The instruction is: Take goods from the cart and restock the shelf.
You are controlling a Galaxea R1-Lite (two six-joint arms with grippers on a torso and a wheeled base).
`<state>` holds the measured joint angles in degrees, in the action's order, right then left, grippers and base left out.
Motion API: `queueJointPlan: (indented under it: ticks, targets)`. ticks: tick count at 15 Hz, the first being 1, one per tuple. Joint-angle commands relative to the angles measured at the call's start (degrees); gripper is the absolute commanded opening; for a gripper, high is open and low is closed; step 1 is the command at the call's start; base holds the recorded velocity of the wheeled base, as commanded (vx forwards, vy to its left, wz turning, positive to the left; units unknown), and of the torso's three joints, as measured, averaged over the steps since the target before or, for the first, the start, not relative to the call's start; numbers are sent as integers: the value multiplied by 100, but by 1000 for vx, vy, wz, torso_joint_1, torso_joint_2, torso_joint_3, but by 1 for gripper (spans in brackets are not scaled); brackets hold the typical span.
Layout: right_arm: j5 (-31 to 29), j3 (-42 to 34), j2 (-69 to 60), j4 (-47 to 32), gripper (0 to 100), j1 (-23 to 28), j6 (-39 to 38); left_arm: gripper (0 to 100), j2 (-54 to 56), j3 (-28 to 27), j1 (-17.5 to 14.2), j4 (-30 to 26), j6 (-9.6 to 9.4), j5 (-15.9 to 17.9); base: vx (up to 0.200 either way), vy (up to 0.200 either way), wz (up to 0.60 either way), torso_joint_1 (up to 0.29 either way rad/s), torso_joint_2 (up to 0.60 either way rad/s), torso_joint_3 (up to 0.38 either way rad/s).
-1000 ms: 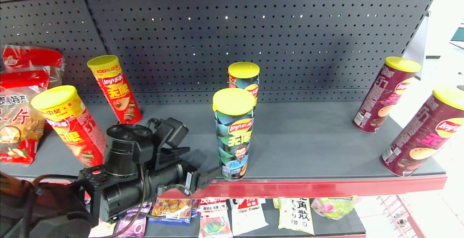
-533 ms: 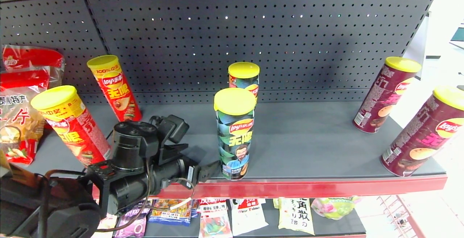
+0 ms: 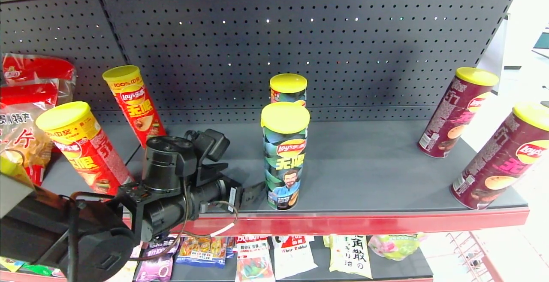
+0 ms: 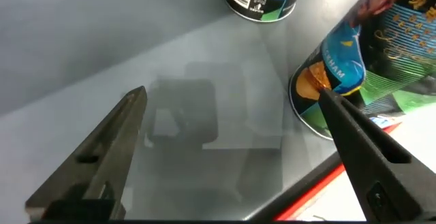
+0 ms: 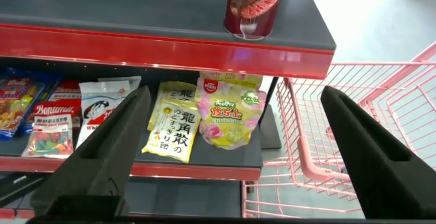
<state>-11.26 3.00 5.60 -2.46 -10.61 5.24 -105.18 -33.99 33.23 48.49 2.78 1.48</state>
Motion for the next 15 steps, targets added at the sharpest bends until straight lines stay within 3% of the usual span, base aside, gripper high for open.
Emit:
queueJointPlan:
  ticks: [1,5,8,11,13,15]
  targets:
    - [1,-1,12,0,100,-3,3,100,-55,-38,-1,2,3,2,0,0,0,0,0,0]
    - [81,8,12,0,100,-3,12,100,-46,120,-1,11,12,-60,0,0,0,0,0,0]
    - [748,236,372,-9,100,-108,47,100,191,762,-1,301,-5,-60,0,0,0,0,0,0]
    - [784,236,776,0,100,-135,30,100,639,1070,-10,398,3,-77,0,0,0,0,0,0]
    - [792,78,706,-9,100,-126,30,100,1272,1289,-10,81,-23,-112,0,0,0,0,0,0]
    - [792,17,662,0,100,-126,30,100,2168,1395,-10,-736,-111,-534,0,0,0,0,0,0]
